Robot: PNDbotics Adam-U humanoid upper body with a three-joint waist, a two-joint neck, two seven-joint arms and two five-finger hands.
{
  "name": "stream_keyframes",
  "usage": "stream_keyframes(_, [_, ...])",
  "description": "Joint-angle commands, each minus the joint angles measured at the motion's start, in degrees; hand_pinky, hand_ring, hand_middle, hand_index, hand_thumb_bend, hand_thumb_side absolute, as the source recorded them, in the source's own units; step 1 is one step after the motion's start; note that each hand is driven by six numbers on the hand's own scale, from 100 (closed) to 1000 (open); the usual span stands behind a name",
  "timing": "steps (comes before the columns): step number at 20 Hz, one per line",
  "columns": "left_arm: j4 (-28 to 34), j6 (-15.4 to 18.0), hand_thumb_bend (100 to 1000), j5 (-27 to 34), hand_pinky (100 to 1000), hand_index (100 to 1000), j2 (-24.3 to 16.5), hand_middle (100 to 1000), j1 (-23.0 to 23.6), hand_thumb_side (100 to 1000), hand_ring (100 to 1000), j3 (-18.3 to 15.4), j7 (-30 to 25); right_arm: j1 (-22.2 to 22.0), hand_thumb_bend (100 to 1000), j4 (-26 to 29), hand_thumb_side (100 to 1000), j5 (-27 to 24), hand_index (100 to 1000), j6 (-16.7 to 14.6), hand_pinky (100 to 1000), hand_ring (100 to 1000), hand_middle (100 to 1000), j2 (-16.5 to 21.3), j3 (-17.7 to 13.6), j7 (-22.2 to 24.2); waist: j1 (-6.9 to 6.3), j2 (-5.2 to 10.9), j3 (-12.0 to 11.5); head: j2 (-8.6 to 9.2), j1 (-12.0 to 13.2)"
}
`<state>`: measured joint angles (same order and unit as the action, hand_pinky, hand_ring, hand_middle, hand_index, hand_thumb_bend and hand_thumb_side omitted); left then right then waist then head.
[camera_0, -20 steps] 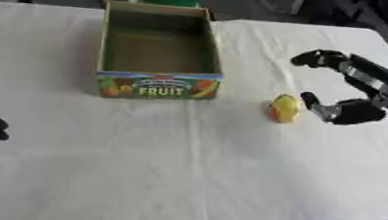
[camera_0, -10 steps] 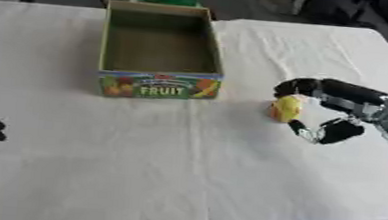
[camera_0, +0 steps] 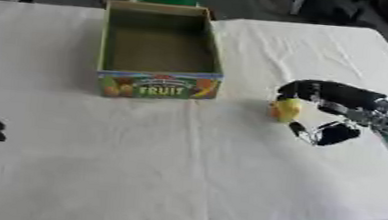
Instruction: Pick up objects on the table and place them in the box.
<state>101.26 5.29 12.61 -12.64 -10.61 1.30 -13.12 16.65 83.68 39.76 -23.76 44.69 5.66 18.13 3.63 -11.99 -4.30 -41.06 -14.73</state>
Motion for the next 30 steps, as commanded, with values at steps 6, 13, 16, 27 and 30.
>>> stream_keyframes(6, [0.6, 0.0, 122, 0.1, 467, 813, -1.0, 476, -0.4, 712, 522, 0.2, -0.2, 2.2, 100, -5.0, 382, 6.0, 924, -0.1, 1000, 1000, 939, 0.3, -0.5, -3.9, -0.31, 0.77, -0.1, 0.09, -0.2])
stream_keyframes(13, [0.5, 0.0, 119, 0.1, 467, 813, -0.9, 476, -0.4, 717, 522, 0.2, -0.3, 3.3, 100, -7.2, 431, 10.4, 902, -0.7, 1000, 992, 921, -0.7, -0.1, -6.6, -0.41, 0.69, -0.2, 0.10, -0.4])
stream_keyframes(16, [0.5, 0.0, 118, 0.1, 467, 813, -0.8, 476, -0.4, 719, 522, 0.2, -0.3, 3.8, 100, -8.1, 448, 12.2, 843, -0.8, 1000, 964, 834, -1.1, 0.1, -8.4, -0.46, 0.64, -0.2, 0.15, -0.5])
stream_keyframes(27, [0.5, 0.0, 115, 0.1, 467, 813, -0.8, 476, -0.4, 726, 523, 0.3, -0.3, 5.5, 100, -9.1, 407, 20.7, 405, 0.4, 918, 727, 367, -2.2, 0.6, -22.5, -0.51, 0.45, -0.4, 0.20, -0.7])
stream_keyframes(30, [0.5, -0.1, 114, 0.1, 467, 813, -0.7, 476, -0.4, 728, 523, 0.3, -0.2, 5.8, 100, -9.2, 356, 20.9, 331, 0.7, 873, 652, 297, -2.3, 0.4, -27.4, -0.47, 0.47, -0.3, 0.19, -0.7])
